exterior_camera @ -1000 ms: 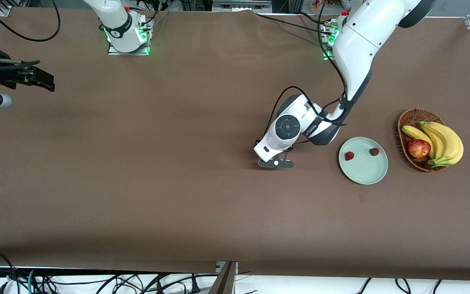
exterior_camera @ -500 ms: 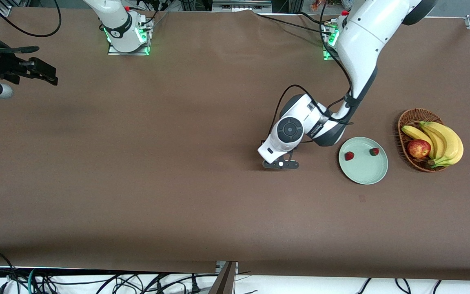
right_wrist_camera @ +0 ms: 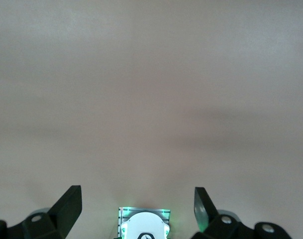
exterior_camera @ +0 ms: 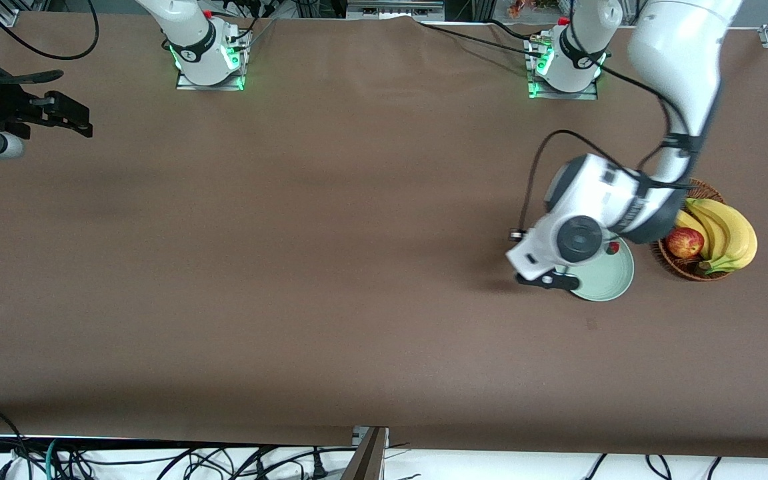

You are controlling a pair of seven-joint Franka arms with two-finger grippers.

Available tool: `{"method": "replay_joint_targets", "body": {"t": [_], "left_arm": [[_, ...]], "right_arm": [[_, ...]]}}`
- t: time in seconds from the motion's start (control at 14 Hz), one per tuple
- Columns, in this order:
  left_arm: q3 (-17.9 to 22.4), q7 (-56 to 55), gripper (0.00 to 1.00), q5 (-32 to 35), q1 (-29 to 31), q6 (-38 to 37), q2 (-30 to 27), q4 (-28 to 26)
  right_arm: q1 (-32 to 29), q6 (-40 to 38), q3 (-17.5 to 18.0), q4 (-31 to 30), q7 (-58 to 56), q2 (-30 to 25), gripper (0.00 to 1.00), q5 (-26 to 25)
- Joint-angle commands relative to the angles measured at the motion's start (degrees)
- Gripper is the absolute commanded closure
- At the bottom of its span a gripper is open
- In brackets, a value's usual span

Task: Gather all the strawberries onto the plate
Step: 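Lower the strawberry onto the plate and open the left gripper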

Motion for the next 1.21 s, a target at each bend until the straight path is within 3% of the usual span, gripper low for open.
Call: {"method": "replay_joint_targets", "body": {"t": [0.0,0.29,0.64,0.71,0.79,0.86,1.14], "left_arm": [[-0.5,12.5,0.91,0.7,5.1,-0.5,-0.9,-1.1],[-0.7,33.6,0.91,2.7,12.1,5.6,2.1,-1.7],[-1.1,53.6,0.90,-1.0,17.6,15.8,8.5,-2.1],[-1.1,54.0,0.82,-2.1,17.5,16.1,8.7,-2.1],[-1.1,54.0,0.32,-2.2,17.4,16.1,8.7,-2.1],[-1.1,54.1,0.00,-2.2,17.6,16.0,8.6,-2.1],[-1.2,54.0,0.00,-2.2,18.2,12.3,4.7,-2.0]], "right_arm": [[-1.2,0.7,0.8,-0.4,-1.5,0.0,0.00,0.1],[-1.2,0.8,0.5,-0.3,-1.3,0.1,0.00,0.2],[-1.4,0.8,0.5,-0.2,-1.5,0.1,0.00,0.2],[-1.4,0.8,0.5,-0.3,-1.5,0.2,0.00,0.2],[-1.4,0.8,0.5,-0.2,-1.5,0.3,0.00,0.2],[-1.4,1.0,0.5,-0.2,-1.5,0.4,0.00,0.3],[-1.4,1.0,0.5,-0.2,-1.3,0.4,0.00,0.3]]}}
